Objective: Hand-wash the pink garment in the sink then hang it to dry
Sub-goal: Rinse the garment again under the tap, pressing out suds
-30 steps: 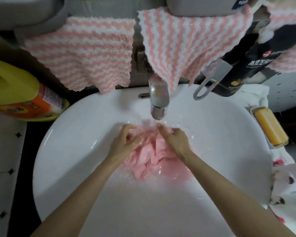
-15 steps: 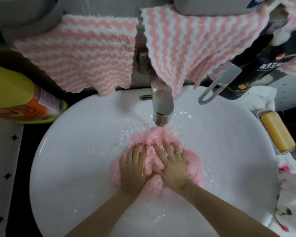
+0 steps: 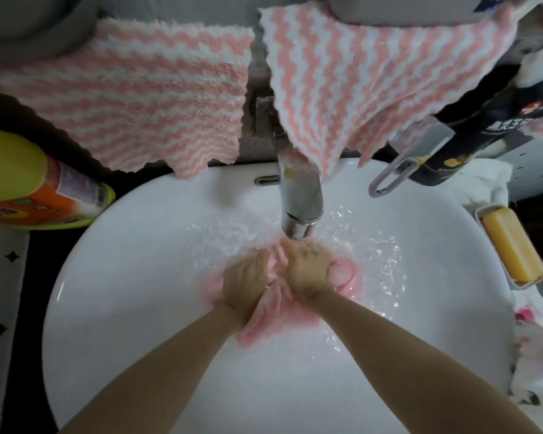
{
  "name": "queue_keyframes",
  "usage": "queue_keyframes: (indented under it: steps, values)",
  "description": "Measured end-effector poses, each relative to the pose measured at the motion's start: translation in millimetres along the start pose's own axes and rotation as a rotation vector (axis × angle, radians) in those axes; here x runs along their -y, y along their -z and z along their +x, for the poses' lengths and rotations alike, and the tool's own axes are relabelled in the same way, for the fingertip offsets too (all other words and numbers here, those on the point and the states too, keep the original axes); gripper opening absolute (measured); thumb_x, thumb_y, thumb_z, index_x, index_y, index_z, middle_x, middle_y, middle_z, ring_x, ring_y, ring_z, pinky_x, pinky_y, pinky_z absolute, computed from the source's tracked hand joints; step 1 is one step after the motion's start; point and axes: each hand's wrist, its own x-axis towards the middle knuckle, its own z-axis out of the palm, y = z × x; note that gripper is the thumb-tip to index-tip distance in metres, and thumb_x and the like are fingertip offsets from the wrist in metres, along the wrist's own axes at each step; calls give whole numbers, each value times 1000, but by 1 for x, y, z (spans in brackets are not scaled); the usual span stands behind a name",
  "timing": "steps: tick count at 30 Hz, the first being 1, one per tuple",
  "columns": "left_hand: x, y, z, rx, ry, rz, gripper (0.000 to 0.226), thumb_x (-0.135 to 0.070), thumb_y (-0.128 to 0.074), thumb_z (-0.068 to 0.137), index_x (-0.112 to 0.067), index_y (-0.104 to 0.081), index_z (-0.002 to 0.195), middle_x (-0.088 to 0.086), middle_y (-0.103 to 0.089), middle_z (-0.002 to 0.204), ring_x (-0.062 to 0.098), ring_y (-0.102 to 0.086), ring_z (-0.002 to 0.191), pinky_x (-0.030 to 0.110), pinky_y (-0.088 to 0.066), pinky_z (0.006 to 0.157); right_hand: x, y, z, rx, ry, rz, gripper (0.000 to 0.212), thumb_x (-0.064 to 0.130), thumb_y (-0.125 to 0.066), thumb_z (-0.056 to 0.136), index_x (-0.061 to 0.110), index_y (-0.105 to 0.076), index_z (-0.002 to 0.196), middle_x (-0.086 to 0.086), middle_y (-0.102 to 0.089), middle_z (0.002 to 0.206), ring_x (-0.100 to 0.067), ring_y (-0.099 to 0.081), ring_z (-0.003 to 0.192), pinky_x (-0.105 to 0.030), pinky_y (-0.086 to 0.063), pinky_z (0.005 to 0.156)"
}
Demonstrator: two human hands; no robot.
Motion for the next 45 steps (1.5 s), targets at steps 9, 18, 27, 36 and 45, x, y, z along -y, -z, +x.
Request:
queue_keyframes:
  steps: [9, 18, 27, 36, 45]
  values:
    - [7, 74, 38, 439, 439, -740, 52, -63, -57, 78, -26, -63, 112, -5, -68, 105, 14, -62, 97, 31, -49, 85, -17, 63, 23, 423, -339, 643, 36, 43, -67, 84, 10, -70, 99, -2, -69, 84, -23, -63, 78, -29, -49, 68]
    - [1, 147, 31, 124, 91, -889, 18, -24, -71, 75, -11, -58, 75, -15, -49, 64, 0, -43, 61, 14, -34, 57, -19, 141, -17, 172, 41, 937, 25, 14, -85, 66, 24, -63, 71, 11, -63, 73, 0, -56, 73, -15, -45, 74]
    - [23, 91, -68, 353, -459, -245, 40, -57, -47, 91, -27, -63, 113, 2, -51, 98, 19, -44, 94, 33, -36, 83, -57, 59, -106, 167, 631, -68, 51, 68, -47, 80, 35, -66, 114, 1, -54, 121, -27, -43, 124, -53, -26, 105]
    - [8, 82, -72, 274, -371, -143, 26, -35, -53, 80, -39, -65, 102, -9, -52, 91, 15, -49, 87, 33, -34, 77, -32, 106, -78, -177, 184, 364, 27, 38, -51, 87, 25, -72, 97, 6, -69, 102, -19, -64, 92, -28, -42, 87]
    - [-2, 101, -45, -206, 364, -285, 26, -18, -51, 82, -14, -64, 104, 12, -54, 110, 30, -49, 109, 43, -41, 94, -30, 158, 29, -259, -286, 726, 16, 23, -63, 90, 13, -75, 95, 1, -72, 97, -9, -64, 91, -22, -47, 88]
